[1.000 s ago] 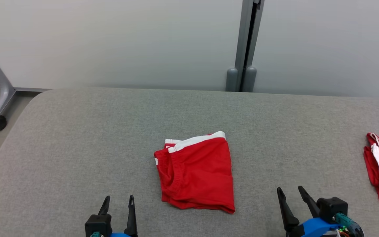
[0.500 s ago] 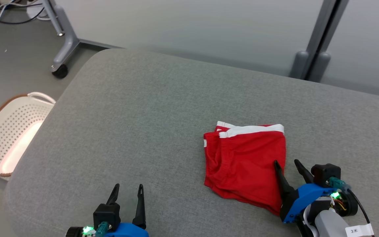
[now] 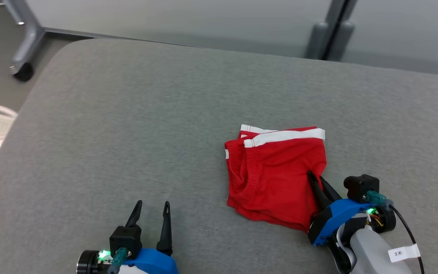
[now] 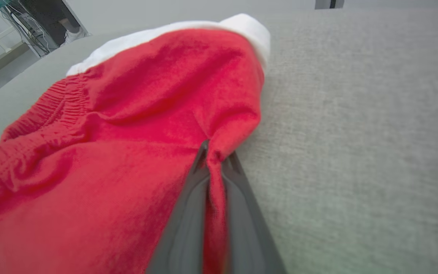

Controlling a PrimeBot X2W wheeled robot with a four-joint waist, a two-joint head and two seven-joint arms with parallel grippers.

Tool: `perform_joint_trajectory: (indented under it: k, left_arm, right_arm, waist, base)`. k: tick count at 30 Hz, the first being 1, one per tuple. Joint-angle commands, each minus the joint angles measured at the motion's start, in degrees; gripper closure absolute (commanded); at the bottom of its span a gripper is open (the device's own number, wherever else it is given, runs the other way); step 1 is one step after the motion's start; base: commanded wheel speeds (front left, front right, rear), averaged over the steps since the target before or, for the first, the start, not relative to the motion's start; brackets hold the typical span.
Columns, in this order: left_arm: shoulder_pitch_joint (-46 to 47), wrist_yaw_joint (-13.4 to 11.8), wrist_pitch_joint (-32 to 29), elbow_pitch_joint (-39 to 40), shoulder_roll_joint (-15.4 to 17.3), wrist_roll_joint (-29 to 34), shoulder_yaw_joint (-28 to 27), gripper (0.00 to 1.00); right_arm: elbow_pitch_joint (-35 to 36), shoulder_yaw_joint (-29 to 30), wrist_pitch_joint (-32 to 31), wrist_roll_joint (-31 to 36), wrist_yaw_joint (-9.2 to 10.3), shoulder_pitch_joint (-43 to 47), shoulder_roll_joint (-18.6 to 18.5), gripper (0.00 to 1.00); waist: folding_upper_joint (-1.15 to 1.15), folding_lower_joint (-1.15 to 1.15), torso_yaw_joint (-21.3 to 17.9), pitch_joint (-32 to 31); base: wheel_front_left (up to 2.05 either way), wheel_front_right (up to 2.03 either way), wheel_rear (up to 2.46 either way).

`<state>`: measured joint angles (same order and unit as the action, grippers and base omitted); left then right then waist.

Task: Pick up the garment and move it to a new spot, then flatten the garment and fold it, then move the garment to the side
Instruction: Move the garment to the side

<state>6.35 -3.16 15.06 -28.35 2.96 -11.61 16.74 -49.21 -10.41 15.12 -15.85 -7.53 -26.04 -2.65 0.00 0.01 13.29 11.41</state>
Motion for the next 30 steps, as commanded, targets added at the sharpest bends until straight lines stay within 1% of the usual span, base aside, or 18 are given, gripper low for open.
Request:
perform_joint_trajectory:
  k: [1, 6, 10, 14, 19, 23, 28, 30]
  left_arm:
    - [0.59, -0.01, 0.11, 0.15, -0.10, 0.12, -0.05, 0.00]
    - [2.03, 0.58, 0.10, 0.20, -0.10, 0.73, 0.56, 0.00]
    - [3.38, 1.06, 0.11, 0.33, -0.09, 1.01, 0.58, 0.00]
    - [4.47, 1.48, 0.11, 0.17, -0.07, 1.65, 0.28, 0.00]
    - [5.39, 2.10, 0.11, -0.37, -0.05, 2.89, -0.40, 0.00]
    - [7.29, 3.71, 0.11, -1.34, -0.04, 3.80, 0.86, 0.00]
    - [8.16, 4.09, 0.11, -2.54, 0.07, 4.00, 1.57, 0.00]
    - [7.07, 3.81, 0.11, -2.98, -0.10, 4.29, 1.29, 0.00]
  right_arm:
    - [0.33, -0.29, 0.04, -0.30, 0.07, 1.19, -0.50, 1.00]
    - [3.95, -2.96, 0.05, -1.39, 0.06, 2.21, -0.48, 1.00]
    - [6.42, -5.55, 0.05, -3.01, 0.05, 2.38, -0.40, 1.00]
    - [8.82, -6.66, 0.05, -4.82, 0.05, 3.43, -0.41, 1.00]
    - [11.03, -8.45, 0.06, -6.55, 0.04, 4.08, -0.34, 1.00]
    - [12.25, -6.50, 0.13, -5.65, 0.04, 4.50, -0.35, 1.00]
    - [11.89, -5.58, 0.12, -2.73, 0.04, 2.71, -0.28, 1.00]
    - [10.32, -5.55, 0.15, 0.60, 0.04, 0.25, -0.38, 1.00]
  waist:
    - [0.00, -0.01, -4.25, -2.96]
    - [0.00, -0.01, -16.75, -3.57]
    - [0.00, -0.01, -27.01, -2.88]
    - [0.00, -0.01, -35.11, -1.38]
    - [0.00, -0.01, -42.78, 0.53]
    - [0.00, -0.01, -43.98, 2.32]
    - [0.00, -0.01, -43.91, 3.50]
    - [0.00, -0.01, -43.74, 3.74]
  base:
    - [0.00, 0.00, 0.00]
    - [0.00, 0.00, 0.00]
    - [0.00, 0.00, 0.00]
    - [0.00, 0.00, 0.00]
    - [0.00, 0.00, 0.00]
    - [0.00, 0.00, 0.00]
    - [0.00, 0.00, 0.00]
    - [0.00, 0.00, 0.00]
